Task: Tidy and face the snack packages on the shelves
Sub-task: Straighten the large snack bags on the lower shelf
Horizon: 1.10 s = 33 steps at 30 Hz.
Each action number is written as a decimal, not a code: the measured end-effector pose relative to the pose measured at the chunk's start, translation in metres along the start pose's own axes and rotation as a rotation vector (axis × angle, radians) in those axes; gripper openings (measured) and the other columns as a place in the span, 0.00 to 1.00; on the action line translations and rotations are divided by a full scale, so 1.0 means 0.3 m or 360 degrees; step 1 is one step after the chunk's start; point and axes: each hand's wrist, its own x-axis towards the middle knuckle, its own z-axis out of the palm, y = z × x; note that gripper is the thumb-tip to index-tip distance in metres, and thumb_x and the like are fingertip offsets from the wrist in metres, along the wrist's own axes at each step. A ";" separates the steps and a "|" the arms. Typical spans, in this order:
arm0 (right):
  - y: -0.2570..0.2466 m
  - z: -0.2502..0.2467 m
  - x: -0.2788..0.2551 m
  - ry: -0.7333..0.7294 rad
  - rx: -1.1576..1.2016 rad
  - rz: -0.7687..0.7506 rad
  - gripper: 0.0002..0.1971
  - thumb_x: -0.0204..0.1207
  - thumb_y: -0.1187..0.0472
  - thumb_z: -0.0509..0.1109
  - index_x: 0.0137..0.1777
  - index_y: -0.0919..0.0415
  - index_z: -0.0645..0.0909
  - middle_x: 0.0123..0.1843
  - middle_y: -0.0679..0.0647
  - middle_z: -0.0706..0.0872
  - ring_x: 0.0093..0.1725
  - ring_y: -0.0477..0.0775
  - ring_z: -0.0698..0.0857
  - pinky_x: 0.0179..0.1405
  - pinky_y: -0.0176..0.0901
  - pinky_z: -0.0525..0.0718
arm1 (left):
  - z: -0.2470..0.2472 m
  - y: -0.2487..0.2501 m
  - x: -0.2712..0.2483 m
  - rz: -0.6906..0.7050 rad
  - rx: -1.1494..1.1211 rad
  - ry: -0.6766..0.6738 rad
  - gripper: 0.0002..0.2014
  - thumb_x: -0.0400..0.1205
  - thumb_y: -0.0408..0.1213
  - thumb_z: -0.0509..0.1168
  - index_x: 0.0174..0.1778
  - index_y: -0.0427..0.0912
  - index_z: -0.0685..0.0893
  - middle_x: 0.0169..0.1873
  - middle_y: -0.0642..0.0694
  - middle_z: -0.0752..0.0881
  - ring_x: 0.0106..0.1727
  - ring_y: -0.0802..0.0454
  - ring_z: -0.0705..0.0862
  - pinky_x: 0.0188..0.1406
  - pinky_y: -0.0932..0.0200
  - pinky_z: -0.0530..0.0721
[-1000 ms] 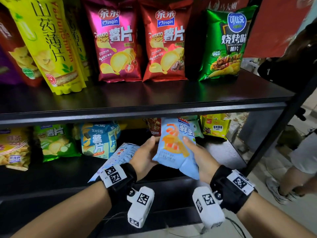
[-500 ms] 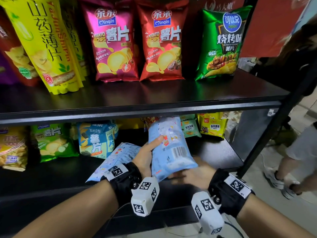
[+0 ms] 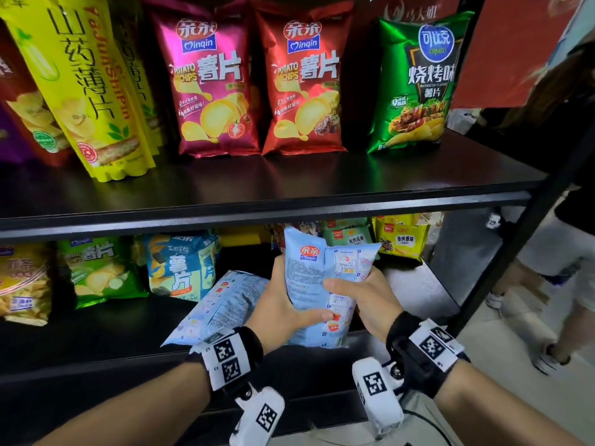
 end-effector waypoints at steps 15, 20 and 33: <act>0.008 0.088 0.017 0.0368 0.0138 -0.0172 0.18 0.74 0.48 0.67 0.59 0.56 0.86 0.55 0.52 0.93 0.54 0.48 0.92 0.48 0.37 0.89 | 0.105 0.062 0.099 -0.0035 0.0448 0.0161 0.57 0.62 0.38 0.84 0.83 0.44 0.57 0.76 0.45 0.69 0.80 0.46 0.69 0.81 0.43 0.69; 0.016 0.061 0.002 0.0202 0.0148 -0.0010 0.21 0.78 0.48 0.61 0.68 0.49 0.83 0.66 0.45 0.88 0.68 0.44 0.84 0.69 0.53 0.79 | 0.038 0.082 0.151 -0.0192 0.0703 0.0438 0.41 0.63 0.45 0.86 0.68 0.46 0.71 0.62 0.48 0.73 0.63 0.55 0.72 0.63 0.68 0.74; -0.005 0.129 0.213 -0.0262 -0.0244 0.0354 0.25 0.62 0.85 0.72 0.59 0.68 0.85 0.60 0.68 0.90 0.56 0.62 0.91 0.63 0.56 0.86 | -0.244 0.132 0.105 -0.0270 -0.0149 0.0201 0.17 0.71 0.33 0.80 0.51 0.29 0.86 0.40 0.40 0.91 0.38 0.43 0.88 0.38 0.57 0.83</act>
